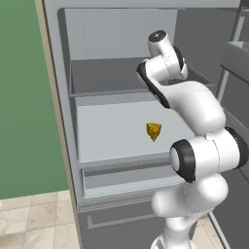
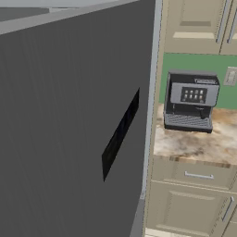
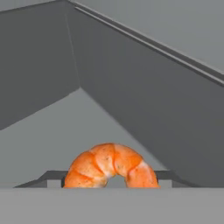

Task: Take the cheese, shrimp, and sweet potato from the fridge and place them on the plate on the dining counter to create an appetizer plate.

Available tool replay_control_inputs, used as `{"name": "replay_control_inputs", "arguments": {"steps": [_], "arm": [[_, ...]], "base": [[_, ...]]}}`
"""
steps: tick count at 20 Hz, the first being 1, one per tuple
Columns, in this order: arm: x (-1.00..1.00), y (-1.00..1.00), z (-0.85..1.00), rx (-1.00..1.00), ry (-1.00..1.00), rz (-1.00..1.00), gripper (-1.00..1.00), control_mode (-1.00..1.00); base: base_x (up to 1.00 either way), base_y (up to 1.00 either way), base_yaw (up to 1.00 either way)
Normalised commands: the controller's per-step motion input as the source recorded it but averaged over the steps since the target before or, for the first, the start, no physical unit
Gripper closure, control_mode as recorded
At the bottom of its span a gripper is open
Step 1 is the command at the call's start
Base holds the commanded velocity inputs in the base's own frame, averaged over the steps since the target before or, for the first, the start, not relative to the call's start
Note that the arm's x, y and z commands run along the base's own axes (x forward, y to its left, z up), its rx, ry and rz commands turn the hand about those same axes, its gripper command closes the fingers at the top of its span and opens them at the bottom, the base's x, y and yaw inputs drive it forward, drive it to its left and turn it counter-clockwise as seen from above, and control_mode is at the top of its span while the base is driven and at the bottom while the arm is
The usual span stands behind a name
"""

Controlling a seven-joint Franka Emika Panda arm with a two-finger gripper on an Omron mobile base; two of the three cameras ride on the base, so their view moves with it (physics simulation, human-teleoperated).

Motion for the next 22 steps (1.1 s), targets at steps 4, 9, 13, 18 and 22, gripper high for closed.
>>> {"name": "replay_control_inputs", "arguments": {"steps": [4,9,13,18,22], "arm": [[-0.57,-0.2,-0.04,0.0,-0.1,-0.15,1.0,-1.0],[-0.73,0.02,-0.14,0.0,-0.24,-0.11,1.0,-1.0],[-0.73,0.34,0.0,-0.02,-0.27,-0.02,1.0,-1.0],[-0.8,0.34,0.14,-0.03,-0.19,0.0,1.0,-1.0],[-0.88,0.3,0.2,-0.05,-0.13,0.0,1.0,-1.0]], "base": [[0.0,0.0,0.0],[0.0,0.0,0.0],[0.0,0.0,0.0],[0.0,0.0,0.0],[0.0,0.0,0.0]]}}
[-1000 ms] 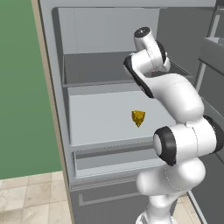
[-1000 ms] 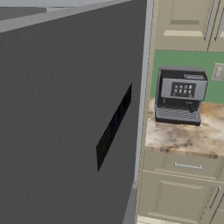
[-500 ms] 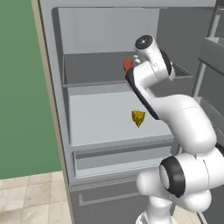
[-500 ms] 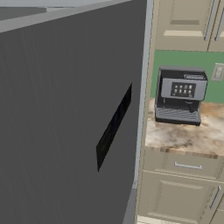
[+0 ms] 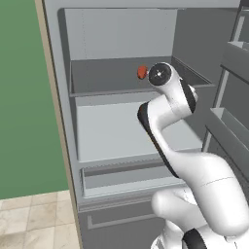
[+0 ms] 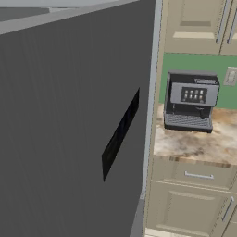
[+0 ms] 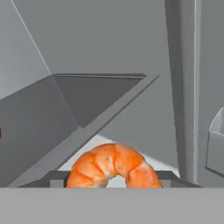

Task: Take the cheese, shrimp, and sweet potato from the fridge and place them on the plate on the dining counter to create an appetizer plate.

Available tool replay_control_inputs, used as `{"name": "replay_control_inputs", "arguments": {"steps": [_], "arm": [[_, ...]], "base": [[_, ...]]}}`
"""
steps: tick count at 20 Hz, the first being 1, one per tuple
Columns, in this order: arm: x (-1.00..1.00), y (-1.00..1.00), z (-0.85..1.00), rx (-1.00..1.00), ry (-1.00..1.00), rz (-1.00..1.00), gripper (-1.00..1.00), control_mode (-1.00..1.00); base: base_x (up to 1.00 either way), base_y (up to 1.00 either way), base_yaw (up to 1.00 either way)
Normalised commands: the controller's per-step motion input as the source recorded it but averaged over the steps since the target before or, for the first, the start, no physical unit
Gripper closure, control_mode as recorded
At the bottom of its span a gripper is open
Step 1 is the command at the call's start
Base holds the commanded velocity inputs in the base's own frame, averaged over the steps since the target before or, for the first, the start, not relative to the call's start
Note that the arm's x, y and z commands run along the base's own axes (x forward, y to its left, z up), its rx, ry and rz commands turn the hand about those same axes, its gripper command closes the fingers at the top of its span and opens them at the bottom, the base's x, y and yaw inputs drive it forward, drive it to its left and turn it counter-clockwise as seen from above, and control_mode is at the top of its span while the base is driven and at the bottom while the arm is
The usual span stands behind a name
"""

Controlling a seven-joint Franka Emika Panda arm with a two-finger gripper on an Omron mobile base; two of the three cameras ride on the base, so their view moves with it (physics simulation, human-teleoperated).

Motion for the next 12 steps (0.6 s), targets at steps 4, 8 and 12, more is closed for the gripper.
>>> {"name": "replay_control_inputs", "arguments": {"steps": [4,8,12], "arm": [[-0.96,0.33,0.09,-0.06,-0.11,0.0,1.0,-1.0],[0.0,0.0,0.0,0.0,0.0,0.0,1.0,1.0],[0.0,0.0,0.0,0.0,0.0,0.0,1.0,1.0]], "base": [[0.0,0.0,0.0],[-0.97,0.39,0.0],[-0.94,0.39,0.0]]}}
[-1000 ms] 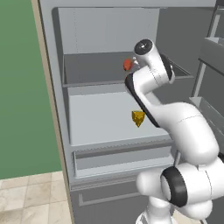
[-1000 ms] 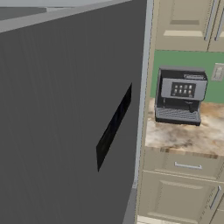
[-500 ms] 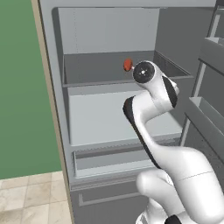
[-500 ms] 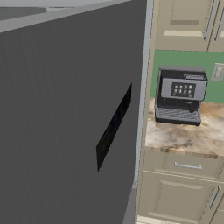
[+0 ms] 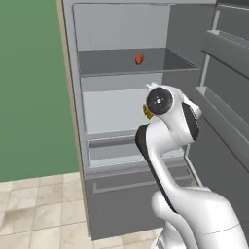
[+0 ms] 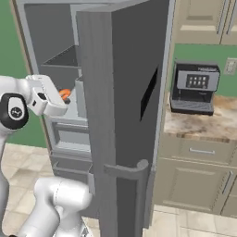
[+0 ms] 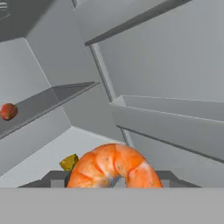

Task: Take the cheese, shrimp, and sweet potato from the fridge and place them on the plate on the dining counter to create an appetizer plate.

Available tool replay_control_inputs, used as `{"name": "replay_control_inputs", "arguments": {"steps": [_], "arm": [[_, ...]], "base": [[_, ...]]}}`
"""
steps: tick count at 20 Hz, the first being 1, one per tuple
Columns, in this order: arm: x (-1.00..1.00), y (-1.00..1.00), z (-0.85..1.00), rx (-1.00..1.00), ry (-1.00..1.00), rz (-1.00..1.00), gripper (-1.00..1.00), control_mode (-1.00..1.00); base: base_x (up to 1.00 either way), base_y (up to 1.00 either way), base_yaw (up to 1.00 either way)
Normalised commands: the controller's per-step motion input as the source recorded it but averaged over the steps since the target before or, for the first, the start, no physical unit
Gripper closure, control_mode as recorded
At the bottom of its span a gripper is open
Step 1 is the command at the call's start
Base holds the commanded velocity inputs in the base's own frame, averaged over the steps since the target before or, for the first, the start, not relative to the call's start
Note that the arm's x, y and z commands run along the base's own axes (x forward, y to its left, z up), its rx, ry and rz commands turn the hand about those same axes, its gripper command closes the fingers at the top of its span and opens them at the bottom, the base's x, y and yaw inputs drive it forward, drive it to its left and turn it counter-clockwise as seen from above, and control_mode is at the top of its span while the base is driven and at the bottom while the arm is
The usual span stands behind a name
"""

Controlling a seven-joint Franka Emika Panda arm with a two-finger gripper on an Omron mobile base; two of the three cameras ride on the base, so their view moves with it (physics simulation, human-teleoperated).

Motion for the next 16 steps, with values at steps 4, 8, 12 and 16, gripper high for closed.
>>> {"name": "replay_control_inputs", "arguments": {"steps": [4,8,12,16], "arm": [[0.0,0.0,0.0,0.0,0.0,0.0,1.0,1.0],[0.0,0.0,0.0,0.0,0.0,0.0,1.0,1.0],[0.0,0.0,0.0,0.0,0.0,0.0,1.0,1.0],[0.0,0.0,0.0,0.0,0.0,0.0,1.0,1.0]], "base": [[-0.83,0.44,0.01],[-0.7,0.47,0.11],[-0.58,0.26,0.24],[-0.56,0.13,0.3]]}}
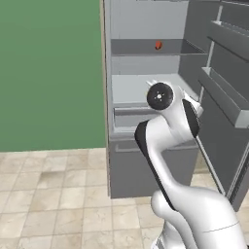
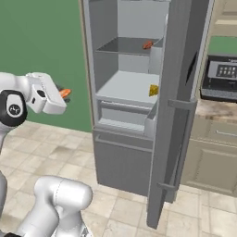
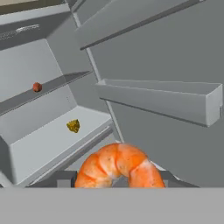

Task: Take the cheese, shrimp, and sweet potato from the fridge and place them on the plate on the dining counter to create an appetizer plate.

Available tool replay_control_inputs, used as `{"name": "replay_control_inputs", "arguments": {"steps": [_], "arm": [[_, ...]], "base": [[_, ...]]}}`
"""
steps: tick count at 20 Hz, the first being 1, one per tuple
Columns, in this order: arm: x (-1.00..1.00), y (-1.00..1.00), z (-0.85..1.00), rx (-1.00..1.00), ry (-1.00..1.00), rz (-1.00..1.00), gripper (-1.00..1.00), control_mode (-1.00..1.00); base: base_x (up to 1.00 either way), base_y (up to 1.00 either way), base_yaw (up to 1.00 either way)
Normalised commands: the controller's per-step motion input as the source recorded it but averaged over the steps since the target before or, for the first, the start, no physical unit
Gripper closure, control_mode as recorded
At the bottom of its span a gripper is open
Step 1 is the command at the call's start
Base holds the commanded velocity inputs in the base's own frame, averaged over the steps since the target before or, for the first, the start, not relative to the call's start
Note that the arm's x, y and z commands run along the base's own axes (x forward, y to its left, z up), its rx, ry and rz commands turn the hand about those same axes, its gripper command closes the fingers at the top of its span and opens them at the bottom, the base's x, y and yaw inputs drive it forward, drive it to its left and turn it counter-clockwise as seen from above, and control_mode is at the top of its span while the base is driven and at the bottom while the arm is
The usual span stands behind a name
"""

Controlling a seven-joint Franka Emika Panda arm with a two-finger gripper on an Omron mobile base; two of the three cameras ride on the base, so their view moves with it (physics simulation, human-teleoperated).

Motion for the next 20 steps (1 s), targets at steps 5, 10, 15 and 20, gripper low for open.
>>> {"name": "replay_control_inputs", "arguments": {"steps": [5,10,15,20], "arm": [[0.0,0.0,0.0,0.0,0.0,0.0,1.0,1.0],[0.0,0.0,0.0,0.0,0.0,0.0,1.0,1.0],[0.0,0.0,0.0,0.0,0.0,0.0,1.0,1.0],[0.0,0.0,0.0,0.0,0.0,0.0,1.0,1.0]], "base": [[-0.69,0.18,0.28],[-0.74,0.28,0.22],[-0.89,0.43,0.15],[-1.0,0.86,0.05]]}}
